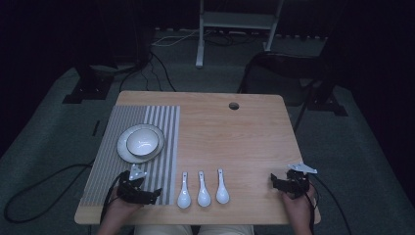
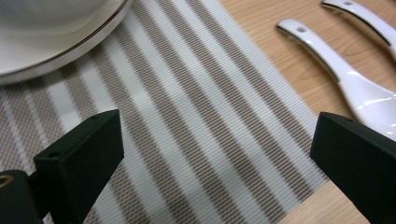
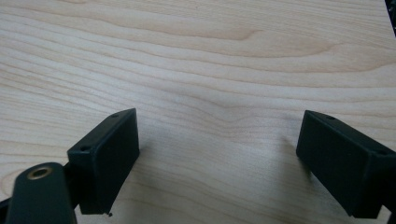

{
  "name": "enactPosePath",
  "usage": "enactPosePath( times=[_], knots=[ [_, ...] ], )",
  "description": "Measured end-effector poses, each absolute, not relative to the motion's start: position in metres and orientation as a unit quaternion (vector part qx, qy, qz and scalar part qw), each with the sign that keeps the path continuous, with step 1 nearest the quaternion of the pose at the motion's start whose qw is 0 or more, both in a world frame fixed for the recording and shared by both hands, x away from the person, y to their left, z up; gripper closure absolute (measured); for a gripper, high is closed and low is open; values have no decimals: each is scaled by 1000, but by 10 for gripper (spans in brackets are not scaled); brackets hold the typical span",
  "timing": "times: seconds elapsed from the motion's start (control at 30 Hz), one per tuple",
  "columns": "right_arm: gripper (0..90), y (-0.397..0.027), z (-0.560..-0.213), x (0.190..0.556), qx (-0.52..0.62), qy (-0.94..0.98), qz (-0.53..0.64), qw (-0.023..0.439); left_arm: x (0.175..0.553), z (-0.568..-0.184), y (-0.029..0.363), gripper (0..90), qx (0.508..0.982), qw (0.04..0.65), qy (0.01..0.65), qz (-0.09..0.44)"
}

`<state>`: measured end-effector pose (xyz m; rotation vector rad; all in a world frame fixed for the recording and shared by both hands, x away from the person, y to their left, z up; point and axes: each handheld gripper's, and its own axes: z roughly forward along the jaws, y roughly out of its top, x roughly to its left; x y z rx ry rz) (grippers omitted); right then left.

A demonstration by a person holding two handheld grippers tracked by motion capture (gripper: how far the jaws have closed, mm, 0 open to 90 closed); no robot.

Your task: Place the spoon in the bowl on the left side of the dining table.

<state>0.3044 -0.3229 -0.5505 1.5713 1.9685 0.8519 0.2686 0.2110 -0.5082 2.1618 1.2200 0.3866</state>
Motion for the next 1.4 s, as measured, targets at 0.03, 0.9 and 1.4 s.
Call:
enactPosePath(
  times=[0.03, 0.9, 1.4],
  knots=[
    [125, -323, -550, 304, 574, 719, 311, 239, 270, -507, 208, 28, 820, 311, 459, 144],
    [124, -323, -551, 304, 573, 719, 311, 239, 291, -483, 137, 29, 858, 315, 384, 131],
    [125, -323, -551, 305, 573, 719, 311, 239, 304, -486, 95, 30, 876, 309, 355, 103]
  ],
)
